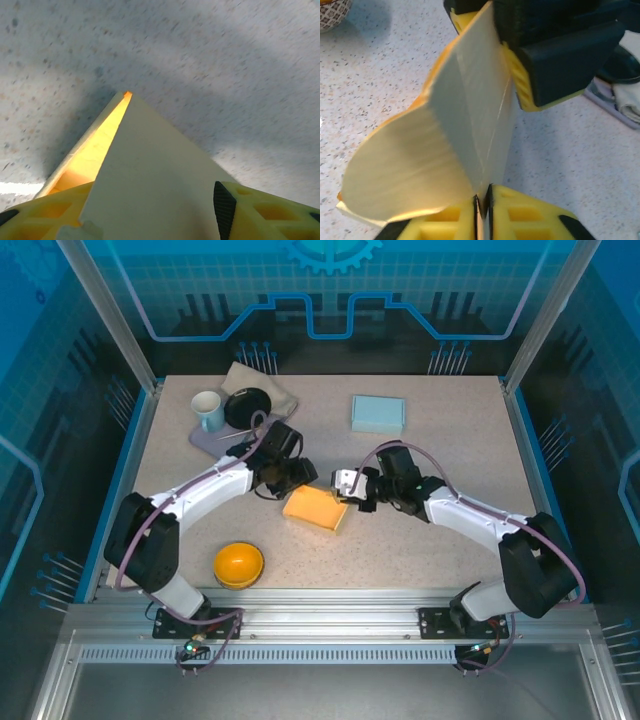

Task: Fold the paper box

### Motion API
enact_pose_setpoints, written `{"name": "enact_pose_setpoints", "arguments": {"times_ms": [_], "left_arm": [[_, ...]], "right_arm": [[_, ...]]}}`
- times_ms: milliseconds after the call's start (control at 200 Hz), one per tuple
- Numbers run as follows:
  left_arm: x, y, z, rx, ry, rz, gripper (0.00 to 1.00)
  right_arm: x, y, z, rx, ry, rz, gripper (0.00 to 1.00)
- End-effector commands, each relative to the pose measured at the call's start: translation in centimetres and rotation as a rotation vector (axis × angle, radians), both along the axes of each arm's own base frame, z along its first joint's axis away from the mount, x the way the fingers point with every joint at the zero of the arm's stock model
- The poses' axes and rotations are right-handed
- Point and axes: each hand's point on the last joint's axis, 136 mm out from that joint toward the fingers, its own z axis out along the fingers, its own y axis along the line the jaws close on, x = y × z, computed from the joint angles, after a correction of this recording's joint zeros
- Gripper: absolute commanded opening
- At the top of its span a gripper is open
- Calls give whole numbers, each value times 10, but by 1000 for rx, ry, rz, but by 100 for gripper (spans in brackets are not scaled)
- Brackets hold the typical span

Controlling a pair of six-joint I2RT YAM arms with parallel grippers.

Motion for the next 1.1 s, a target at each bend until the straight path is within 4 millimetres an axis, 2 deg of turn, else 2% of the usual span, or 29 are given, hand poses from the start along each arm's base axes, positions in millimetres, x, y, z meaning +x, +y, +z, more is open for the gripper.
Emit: {"name": "enact_pose_setpoints", "arguments": {"times_ms": [0, 105, 170, 450, 565, 640, 745, 830, 960, 1055, 1065, 1095], "left_arm": [[-7, -1, 3, 12, -46, -6, 59], [-15, 3, -9, 20, -13, 2, 59], [-20, 7, -15, 26, 6, 12, 59], [-28, 15, -28, 48, 31, 46, 60], [-32, 19, -33, 61, 41, 52, 60], [-35, 22, -36, 75, 51, 54, 61], [-39, 25, -41, 91, 69, 58, 64], [-40, 28, -43, 101, 76, 65, 66], [-42, 28, -43, 101, 80, 65, 67], [-43, 29, -44, 103, 84, 66, 68], [-43, 29, -44, 104, 85, 66, 68], [-43, 29, -44, 105, 86, 69, 68]], "right_arm": [[-9, -8, -23, -57, 41, -32, 25], [-14, -11, -25, -70, 66, -35, 35], [-16, -11, -25, -90, 86, -29, 38], [-23, -23, -36, -191, 95, -38, 42], [-20, -24, -31, -182, 100, -74, 42], [-14, -20, -20, -135, 121, -127, 42], [0, -13, 1, -5, 234, -300, 44], [8, -13, 6, 83, 345, -461, 44], [18, -25, 0, 140, 445, -728, 47], [12, -27, -15, 128, 511, -851, 49], [15, -23, -8, 143, 504, -855, 50], [16, -22, -9, 147, 515, -879, 51]]}}
